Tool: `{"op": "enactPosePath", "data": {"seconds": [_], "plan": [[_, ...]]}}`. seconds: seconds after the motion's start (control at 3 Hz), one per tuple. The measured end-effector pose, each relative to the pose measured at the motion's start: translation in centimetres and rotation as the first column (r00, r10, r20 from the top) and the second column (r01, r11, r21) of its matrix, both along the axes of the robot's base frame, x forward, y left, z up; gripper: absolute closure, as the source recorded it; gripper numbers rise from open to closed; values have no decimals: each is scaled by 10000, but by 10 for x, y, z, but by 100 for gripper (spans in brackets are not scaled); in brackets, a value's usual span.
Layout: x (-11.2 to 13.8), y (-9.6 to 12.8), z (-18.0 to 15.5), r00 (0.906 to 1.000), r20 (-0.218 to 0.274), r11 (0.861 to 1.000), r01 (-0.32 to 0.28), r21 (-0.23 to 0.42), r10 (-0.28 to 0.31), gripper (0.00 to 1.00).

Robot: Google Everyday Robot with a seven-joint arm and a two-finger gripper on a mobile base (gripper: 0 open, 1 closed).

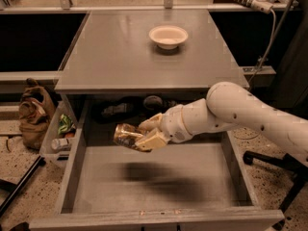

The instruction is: Place orange can into top drawer

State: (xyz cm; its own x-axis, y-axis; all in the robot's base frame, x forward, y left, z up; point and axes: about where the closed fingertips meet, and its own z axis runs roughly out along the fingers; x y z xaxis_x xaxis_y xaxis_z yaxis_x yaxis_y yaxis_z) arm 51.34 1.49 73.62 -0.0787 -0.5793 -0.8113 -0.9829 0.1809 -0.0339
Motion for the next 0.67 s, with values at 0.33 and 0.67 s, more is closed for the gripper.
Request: {"op": "enactPosePath", "data": {"seconds": [0.33,0.67], "plan": [[0,-5,-14,9995,-304,9998,34,177,-29,100],[-1,-8,-21,9989,-468,9996,81,276,-68,100]]}}
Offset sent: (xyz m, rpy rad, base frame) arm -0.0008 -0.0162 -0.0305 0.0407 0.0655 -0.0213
